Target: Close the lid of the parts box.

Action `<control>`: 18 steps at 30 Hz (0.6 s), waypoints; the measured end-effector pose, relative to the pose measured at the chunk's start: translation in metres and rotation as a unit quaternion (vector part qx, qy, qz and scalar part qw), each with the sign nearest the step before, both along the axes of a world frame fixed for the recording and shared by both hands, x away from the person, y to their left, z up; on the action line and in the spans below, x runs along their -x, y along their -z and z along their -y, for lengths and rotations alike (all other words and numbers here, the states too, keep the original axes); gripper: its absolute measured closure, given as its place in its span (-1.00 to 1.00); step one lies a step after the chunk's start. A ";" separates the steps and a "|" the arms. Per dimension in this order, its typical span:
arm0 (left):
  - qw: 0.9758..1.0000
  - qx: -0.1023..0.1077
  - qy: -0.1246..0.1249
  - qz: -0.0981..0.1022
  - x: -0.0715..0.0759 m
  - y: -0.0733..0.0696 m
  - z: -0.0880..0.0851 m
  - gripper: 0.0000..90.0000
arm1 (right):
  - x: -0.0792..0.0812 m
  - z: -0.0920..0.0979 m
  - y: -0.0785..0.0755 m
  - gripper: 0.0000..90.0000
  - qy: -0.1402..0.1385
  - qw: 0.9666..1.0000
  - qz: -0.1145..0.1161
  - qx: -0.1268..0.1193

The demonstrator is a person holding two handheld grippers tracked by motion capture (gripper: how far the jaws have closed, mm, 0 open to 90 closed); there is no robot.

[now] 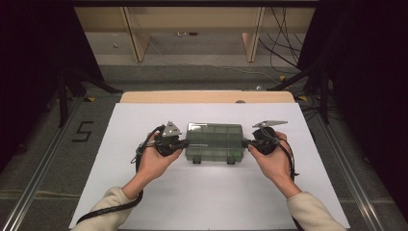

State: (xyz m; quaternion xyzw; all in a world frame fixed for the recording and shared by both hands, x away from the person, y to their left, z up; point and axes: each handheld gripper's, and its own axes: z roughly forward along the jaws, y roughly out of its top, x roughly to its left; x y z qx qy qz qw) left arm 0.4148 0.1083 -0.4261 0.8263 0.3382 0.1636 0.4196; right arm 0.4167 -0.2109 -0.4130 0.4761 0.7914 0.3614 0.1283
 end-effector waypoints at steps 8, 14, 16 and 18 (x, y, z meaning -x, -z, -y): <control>1.000 -0.002 0.002 -0.001 0.000 0.003 0.001 1.00 | 0.001 -0.001 0.002 1.00 -0.002 1.000 -0.003 0.003; 1.000 -0.002 0.002 -0.006 0.000 0.005 0.002 1.00 | 0.000 0.000 0.005 1.00 -0.009 1.000 -0.003 0.006; 1.000 -0.008 0.002 -0.004 0.000 0.004 0.001 1.00 | 0.000 0.000 0.005 1.00 -0.009 1.000 -0.002 0.006; 1.000 -0.010 0.004 -0.002 0.000 0.005 0.001 1.00 | 0.000 -0.002 0.008 1.00 -0.003 1.000 0.009 -0.005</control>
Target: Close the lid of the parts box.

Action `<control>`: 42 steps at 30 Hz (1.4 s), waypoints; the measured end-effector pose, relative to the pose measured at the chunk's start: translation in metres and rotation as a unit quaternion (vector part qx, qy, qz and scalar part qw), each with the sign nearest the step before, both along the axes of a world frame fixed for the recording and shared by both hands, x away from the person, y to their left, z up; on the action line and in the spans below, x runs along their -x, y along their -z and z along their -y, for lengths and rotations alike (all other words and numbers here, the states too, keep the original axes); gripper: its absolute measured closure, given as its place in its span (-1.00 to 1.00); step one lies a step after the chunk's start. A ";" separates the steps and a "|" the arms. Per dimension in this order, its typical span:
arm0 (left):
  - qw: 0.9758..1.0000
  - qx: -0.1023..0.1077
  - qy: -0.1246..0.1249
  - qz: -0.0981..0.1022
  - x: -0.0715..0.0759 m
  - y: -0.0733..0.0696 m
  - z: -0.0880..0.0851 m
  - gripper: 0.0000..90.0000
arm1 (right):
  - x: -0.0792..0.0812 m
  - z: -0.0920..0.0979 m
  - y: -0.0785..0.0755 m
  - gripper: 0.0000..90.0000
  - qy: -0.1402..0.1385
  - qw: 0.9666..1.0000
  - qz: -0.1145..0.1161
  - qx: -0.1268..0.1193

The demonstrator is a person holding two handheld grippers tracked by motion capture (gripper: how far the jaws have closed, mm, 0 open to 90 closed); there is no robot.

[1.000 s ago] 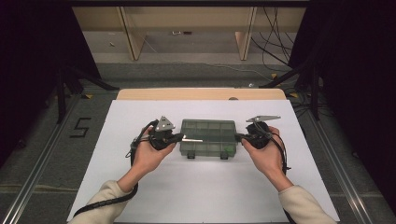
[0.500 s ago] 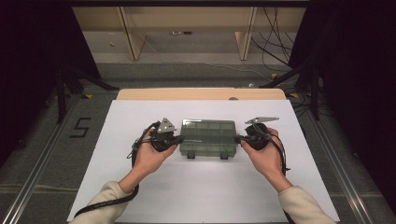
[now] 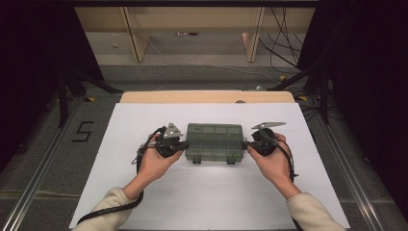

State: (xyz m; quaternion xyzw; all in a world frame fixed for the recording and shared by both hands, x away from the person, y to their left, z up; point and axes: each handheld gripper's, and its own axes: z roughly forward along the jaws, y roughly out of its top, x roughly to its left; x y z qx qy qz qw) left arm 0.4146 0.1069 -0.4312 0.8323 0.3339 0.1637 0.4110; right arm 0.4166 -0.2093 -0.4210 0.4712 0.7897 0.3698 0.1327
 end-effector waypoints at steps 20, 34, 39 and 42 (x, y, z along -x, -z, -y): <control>1.000 -0.003 0.003 -0.004 0.000 0.006 0.003 1.00 | 0.001 -0.001 0.002 1.00 -0.001 1.000 -0.020 0.008; 1.000 -0.008 0.006 -0.006 0.000 0.009 0.004 1.00 | 0.002 -0.003 0.004 1.00 -0.003 0.999 -0.028 0.018; 1.000 -0.010 0.003 -0.007 0.000 0.010 0.005 1.00 | 0.002 -0.003 0.005 1.00 -0.004 0.999 -0.028 0.019; 1.000 -0.012 0.004 -0.007 0.000 0.011 0.005 1.00 | 0.002 -0.004 0.006 1.00 -0.004 0.999 -0.029 0.019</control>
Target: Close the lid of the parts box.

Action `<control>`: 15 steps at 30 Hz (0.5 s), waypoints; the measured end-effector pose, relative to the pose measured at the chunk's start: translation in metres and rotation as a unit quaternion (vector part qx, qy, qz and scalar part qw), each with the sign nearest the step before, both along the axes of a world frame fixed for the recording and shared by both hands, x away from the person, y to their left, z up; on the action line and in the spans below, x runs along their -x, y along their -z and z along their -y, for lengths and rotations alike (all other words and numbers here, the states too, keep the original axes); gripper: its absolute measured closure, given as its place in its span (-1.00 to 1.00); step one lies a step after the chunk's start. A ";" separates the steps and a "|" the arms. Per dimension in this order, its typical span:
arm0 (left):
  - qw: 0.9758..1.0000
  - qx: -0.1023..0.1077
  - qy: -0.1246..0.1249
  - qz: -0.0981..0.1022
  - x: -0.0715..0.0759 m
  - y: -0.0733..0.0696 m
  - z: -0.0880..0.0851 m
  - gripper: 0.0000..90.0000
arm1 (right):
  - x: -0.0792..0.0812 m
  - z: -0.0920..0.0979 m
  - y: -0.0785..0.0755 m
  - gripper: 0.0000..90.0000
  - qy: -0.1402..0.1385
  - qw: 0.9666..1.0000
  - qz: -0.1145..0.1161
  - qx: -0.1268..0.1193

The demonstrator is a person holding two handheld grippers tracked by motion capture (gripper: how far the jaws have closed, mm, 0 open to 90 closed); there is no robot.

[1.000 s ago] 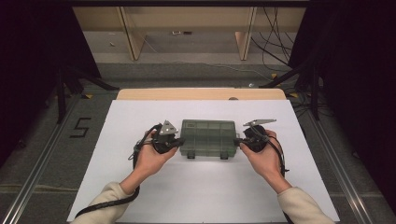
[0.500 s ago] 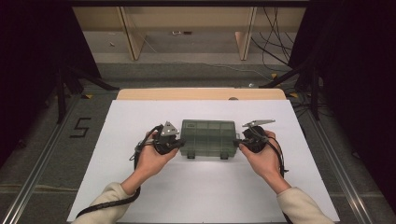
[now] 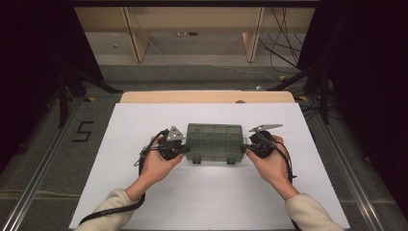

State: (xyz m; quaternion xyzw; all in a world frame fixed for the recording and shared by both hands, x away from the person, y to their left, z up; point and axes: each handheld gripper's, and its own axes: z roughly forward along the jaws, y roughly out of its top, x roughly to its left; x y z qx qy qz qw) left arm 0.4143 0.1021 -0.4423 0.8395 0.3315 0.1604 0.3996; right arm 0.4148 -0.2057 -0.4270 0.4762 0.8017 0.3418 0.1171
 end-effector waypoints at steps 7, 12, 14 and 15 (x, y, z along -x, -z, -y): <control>1.000 -0.005 0.001 -0.001 0.000 0.001 0.001 1.00 | 0.000 -0.001 0.001 1.00 0.000 1.000 -0.002 0.005; 1.000 -0.010 0.006 0.000 0.000 0.002 0.002 1.00 | 0.000 -0.001 0.004 1.00 -0.002 1.000 0.005 -0.002; 1.000 -0.007 0.005 -0.002 0.000 0.003 0.002 1.00 | 0.000 -0.001 0.003 1.00 -0.001 1.000 0.000 0.011; 1.000 -0.008 0.005 -0.001 0.000 0.003 0.002 1.00 | 0.000 -0.001 0.003 1.00 -0.005 1.000 -0.002 0.002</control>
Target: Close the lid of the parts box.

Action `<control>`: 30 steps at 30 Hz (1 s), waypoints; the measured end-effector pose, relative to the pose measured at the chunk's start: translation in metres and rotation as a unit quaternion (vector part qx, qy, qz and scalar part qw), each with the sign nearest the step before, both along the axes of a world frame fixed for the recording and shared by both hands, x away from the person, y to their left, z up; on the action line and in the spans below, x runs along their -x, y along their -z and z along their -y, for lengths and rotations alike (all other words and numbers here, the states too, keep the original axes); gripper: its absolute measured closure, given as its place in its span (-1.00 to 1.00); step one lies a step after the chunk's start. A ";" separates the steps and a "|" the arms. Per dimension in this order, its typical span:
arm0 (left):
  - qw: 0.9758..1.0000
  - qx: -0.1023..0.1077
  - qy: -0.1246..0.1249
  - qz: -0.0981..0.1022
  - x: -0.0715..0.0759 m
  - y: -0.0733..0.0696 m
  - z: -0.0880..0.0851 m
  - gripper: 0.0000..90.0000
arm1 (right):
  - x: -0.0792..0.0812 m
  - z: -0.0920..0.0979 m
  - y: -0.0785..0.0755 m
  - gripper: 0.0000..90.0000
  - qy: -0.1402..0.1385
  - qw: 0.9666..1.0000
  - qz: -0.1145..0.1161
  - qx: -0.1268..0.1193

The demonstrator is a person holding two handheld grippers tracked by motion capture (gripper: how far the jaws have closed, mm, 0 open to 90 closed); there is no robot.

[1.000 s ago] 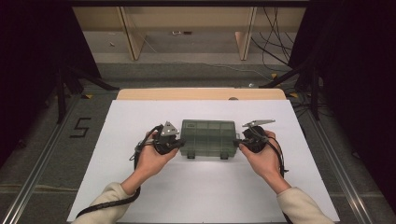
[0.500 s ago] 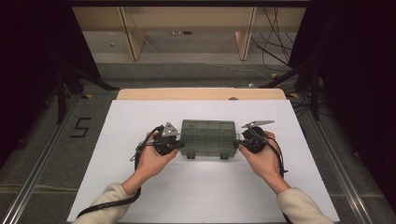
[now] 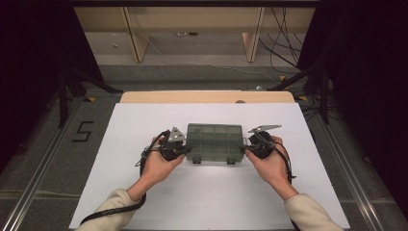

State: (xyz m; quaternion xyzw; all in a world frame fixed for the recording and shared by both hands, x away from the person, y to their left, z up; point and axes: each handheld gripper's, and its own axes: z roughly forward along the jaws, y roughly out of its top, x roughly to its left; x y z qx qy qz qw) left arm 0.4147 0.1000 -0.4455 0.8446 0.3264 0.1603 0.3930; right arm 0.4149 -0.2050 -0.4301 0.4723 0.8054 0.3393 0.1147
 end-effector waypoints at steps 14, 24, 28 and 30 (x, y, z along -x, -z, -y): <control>1.000 -0.001 0.002 -0.001 0.000 0.001 0.003 1.00 | 0.000 -0.001 0.002 1.00 0.000 1.000 0.002 0.001; 1.000 -0.006 0.005 -0.003 0.001 0.003 0.004 1.00 | 0.000 -0.002 0.004 1.00 -0.001 1.000 -0.004 0.008; 1.000 -0.007 0.006 -0.003 0.001 0.004 0.004 1.00 | 0.000 -0.002 0.005 1.00 0.000 1.000 -0.004 0.009; 1.000 -0.006 0.006 -0.003 0.001 0.004 0.004 1.00 | 0.000 -0.002 0.005 1.00 -0.001 1.000 -0.004 0.010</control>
